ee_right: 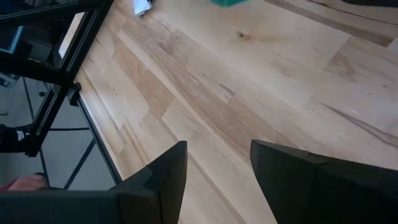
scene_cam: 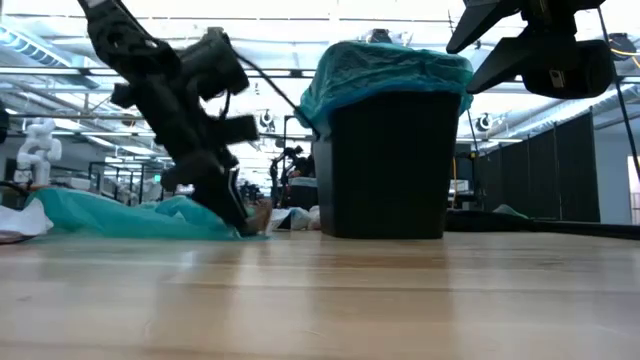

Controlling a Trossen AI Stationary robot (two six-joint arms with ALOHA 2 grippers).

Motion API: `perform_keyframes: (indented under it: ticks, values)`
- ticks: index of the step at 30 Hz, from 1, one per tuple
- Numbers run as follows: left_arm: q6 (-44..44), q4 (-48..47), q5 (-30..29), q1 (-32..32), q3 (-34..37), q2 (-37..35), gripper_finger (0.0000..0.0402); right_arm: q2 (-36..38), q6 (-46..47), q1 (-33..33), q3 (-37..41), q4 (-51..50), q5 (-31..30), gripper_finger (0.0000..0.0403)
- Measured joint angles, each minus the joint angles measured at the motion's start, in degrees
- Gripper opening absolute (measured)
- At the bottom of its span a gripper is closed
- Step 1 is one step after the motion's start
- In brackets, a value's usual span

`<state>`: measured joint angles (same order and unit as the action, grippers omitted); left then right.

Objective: Place trash/remove bag and relplace
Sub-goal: Put the brown napkin into the trash bin

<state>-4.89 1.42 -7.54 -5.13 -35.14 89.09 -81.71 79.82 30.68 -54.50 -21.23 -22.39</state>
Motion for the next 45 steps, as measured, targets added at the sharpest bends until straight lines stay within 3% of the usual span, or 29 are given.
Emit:
perform_keyframes:
  ticks: [8,11,16,22,28,38,41,45]
  values:
    - [3.4,6.6,-2.3,0.0,-0.2,4.6,0.0105,0.0,0.6,0.0,0.0,-0.1,0.0,0.0169]
    - [6.7,7.7,-2.3,0.0,-0.3,4.9,0.0082,0.0,0.6,0.0,0.0,-0.1,0.0,0.0169]
    - [9.1,6.4,-1.1,0.0,-2.6,3.7,0.0012,0.0,0.5,0.0,0.0,-0.1,0.0,0.0169]
    - [9.1,4.9,-1.1,0.0,-5.4,0.0,0.0003,0.0,-0.1,0.0,0.0,0.0,0.0,0.0169]
    - [15.1,-9.5,-2.2,0.5,-10.0,-6.9,0.0001,0.0,-1.3,0.0,0.0,-0.1,-0.1,0.0169]
    - [29.8,-42.9,-15.0,2.9,-16.7,-18.1,0.0001,0.0,-4.4,0.0,0.0,-0.4,-0.1,0.0169]
    - [35.4,-49.3,-17.1,2.9,-17.6,-21.0,0.0000,0.0,-5.2,0.0,0.0,-0.4,-0.1,0.0169]
    - [36.4,-48.2,-18.6,2.9,-19.8,-24.3,0.0000,0.0,-5.9,0.0,0.0,-0.3,-0.1,0.0169]
